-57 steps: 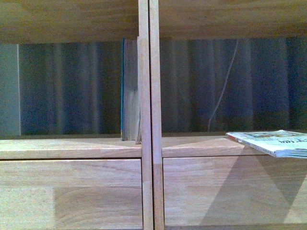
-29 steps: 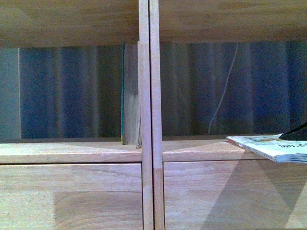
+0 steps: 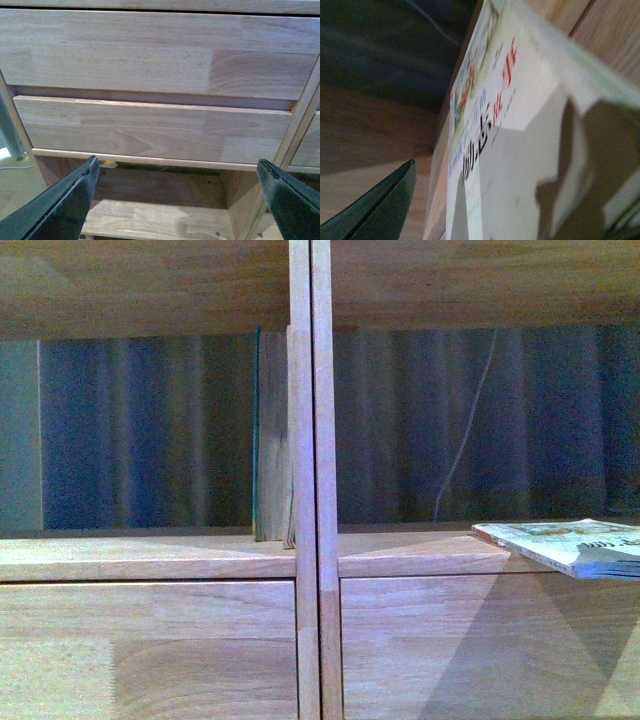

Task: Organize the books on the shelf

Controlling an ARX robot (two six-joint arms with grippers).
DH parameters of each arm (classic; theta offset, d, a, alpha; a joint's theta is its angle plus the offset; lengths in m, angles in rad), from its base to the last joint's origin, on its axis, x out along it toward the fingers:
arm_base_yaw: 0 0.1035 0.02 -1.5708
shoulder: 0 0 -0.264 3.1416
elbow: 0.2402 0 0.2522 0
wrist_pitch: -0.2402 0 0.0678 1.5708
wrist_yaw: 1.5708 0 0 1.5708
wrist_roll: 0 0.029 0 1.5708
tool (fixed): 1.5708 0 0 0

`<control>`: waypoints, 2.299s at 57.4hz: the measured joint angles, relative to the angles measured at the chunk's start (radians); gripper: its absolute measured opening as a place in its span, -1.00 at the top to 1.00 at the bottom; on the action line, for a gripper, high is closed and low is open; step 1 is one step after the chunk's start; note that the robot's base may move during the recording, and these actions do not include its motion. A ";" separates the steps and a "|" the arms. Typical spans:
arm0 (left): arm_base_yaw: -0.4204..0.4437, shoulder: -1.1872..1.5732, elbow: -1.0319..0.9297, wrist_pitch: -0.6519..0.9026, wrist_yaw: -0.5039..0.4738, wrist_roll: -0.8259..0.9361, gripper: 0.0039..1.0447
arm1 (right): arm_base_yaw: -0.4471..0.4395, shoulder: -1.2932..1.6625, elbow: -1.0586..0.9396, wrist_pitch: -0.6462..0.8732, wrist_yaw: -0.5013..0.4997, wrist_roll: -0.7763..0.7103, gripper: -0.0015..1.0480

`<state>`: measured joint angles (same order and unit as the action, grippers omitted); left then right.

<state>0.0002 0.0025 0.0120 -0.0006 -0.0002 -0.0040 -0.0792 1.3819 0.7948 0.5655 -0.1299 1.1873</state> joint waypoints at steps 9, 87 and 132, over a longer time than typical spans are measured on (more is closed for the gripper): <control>0.000 0.000 0.000 0.000 0.000 0.000 -0.86 | -0.035 0.005 0.023 0.007 -0.005 0.038 -0.69; 0.389 1.358 0.736 0.853 0.933 -0.410 -0.86 | 0.073 -0.349 -0.079 0.509 -0.285 -0.059 0.86; -0.047 1.552 1.285 0.819 0.863 -0.885 -0.86 | 0.464 0.011 0.179 0.498 -0.203 -0.383 0.86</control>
<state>-0.0463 1.5547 1.2968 0.8181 0.8631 -0.8886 0.3851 1.3933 0.9733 1.0634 -0.3328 0.8040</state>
